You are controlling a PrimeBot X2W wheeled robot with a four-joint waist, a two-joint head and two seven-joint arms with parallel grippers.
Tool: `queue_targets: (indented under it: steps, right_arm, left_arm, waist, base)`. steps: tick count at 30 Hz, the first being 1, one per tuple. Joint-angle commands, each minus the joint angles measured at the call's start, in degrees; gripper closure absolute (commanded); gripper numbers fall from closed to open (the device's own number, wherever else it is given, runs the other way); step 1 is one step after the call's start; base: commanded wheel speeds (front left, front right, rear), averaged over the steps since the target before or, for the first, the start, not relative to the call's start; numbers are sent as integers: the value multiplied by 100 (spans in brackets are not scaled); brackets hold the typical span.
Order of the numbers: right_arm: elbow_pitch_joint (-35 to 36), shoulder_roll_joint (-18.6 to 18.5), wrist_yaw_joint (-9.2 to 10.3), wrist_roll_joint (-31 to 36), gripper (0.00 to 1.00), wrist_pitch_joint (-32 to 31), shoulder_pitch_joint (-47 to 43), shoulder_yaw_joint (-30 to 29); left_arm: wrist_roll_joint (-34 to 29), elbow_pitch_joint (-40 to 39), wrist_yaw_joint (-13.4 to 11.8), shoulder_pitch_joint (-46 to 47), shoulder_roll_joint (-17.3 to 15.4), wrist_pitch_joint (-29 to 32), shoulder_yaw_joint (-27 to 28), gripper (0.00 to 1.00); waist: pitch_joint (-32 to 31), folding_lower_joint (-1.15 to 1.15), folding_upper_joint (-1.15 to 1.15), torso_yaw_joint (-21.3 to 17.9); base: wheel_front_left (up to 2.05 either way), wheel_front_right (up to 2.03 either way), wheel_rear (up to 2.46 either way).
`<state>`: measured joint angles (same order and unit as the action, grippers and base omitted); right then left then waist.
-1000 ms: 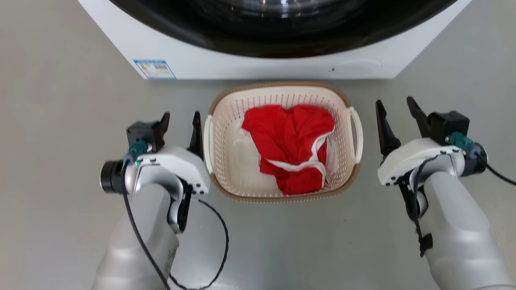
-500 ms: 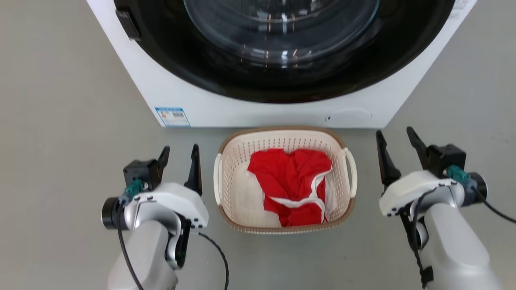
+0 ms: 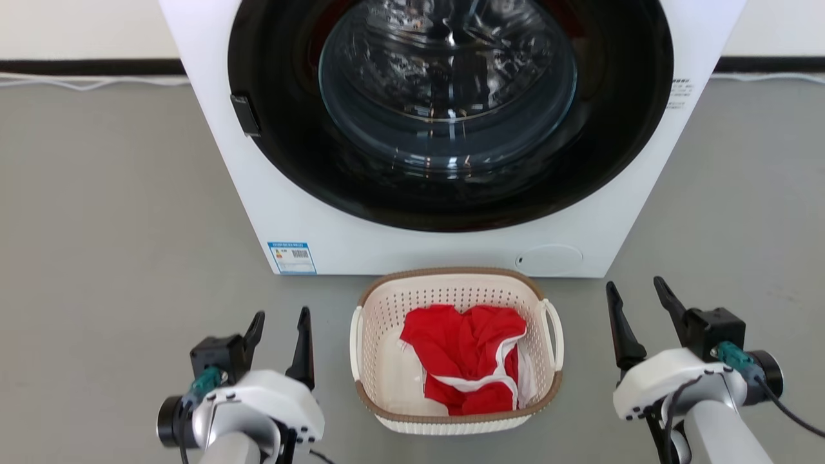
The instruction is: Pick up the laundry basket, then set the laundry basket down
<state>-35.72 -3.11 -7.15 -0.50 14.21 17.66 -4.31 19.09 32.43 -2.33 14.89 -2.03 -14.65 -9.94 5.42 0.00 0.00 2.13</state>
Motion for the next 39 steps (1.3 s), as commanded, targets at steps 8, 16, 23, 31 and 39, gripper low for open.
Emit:
queue_targets:
  steps: [8, 16, 23, 31, 39]
  right_arm:
    - [754, 24, -34, 35, 0, -8, -522, 206]
    - [1294, 24, -34, -67, 0, -55, -1110, 192]
    - [1689, 24, -34, -45, 0, -269, -1346, 112]
    - [1932, 24, -34, -37, 0, -491, -1468, 94]
    - [2087, 24, -34, -31, 0, -640, -1516, 87]
  left_arm:
    - [-170, -614, 89, -620, -99, -35, 436, 0]
    - [-153, -1139, 43, -1118, -94, -35, 667, 0]
    - [-165, -1342, 23, -1291, -92, -35, 629, 0]
    - [-103, -1379, -17, -1310, -91, -21, 570, 0]
    - [-72, -1396, -40, -1309, -113, -7, 535, 0]
  waist:
    - [-420, 0, 0, -50]
    - [-646, 0, 0, -67]
    - [-768, 0, 0, -87]
    - [-871, 0, 0, -110]
    - [-879, 0, 0, -123]
  base:
    - [0, 0, 0]
    - [0, 0, 0]
    - [0, 0, 0]
    - [0, 0, 0]
    - [0, 0, 0]
